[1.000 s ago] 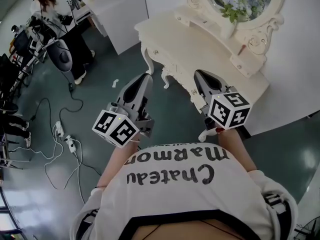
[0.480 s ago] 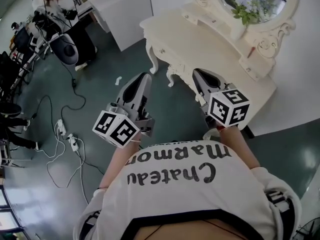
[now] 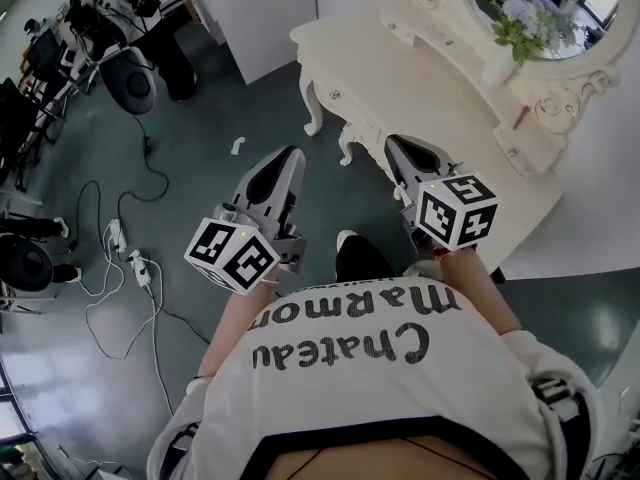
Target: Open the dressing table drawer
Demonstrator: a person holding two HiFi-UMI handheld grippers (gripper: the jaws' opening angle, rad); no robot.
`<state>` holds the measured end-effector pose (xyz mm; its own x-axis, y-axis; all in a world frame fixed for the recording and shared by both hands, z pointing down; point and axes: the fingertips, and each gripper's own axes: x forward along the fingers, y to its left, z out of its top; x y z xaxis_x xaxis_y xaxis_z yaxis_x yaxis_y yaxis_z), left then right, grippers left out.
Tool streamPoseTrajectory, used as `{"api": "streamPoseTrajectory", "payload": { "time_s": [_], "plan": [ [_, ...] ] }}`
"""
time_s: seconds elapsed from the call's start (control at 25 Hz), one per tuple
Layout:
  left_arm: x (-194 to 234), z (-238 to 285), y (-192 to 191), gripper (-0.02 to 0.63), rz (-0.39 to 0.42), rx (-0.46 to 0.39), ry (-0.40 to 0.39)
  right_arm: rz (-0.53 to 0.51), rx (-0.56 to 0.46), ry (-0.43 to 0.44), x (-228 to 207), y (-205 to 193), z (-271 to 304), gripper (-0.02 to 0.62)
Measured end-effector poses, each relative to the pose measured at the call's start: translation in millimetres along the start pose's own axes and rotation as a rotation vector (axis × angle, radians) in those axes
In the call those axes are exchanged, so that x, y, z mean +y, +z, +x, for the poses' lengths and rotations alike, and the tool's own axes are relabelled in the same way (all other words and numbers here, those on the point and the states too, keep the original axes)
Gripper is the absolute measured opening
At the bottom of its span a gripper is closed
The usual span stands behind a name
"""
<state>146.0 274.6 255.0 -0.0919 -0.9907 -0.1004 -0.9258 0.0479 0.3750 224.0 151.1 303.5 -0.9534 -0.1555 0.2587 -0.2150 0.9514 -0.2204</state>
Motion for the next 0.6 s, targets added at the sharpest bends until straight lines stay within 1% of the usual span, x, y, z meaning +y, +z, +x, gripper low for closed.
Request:
{"api": "streamPoseTrajectory", "payload": {
  "time_s": [0.16,0.32,0.44,0.6],
  "plan": [
    [27.5,22.4,8.1,0.023,0.009,0.001,0.036,-0.002,-0.006,0.007,-21.2,14.1,30.6,0.026],
    [51.3,42.7,26.1,0.023,0.010,-0.033,0.057,-0.007,-0.018,0.016,-35.6,32.1,59.1,0.026],
    [64.3,67.3,35.6,0.023,0.007,-0.046,0.050,-0.016,-0.033,0.017,-50.0,50.0,76.6,0.026],
    [75.3,101.9,44.1,0.023,-0.011,-0.065,0.018,-0.011,-0.042,0.002,-78.2,67.7,96.7,0.026]
  ]
}}
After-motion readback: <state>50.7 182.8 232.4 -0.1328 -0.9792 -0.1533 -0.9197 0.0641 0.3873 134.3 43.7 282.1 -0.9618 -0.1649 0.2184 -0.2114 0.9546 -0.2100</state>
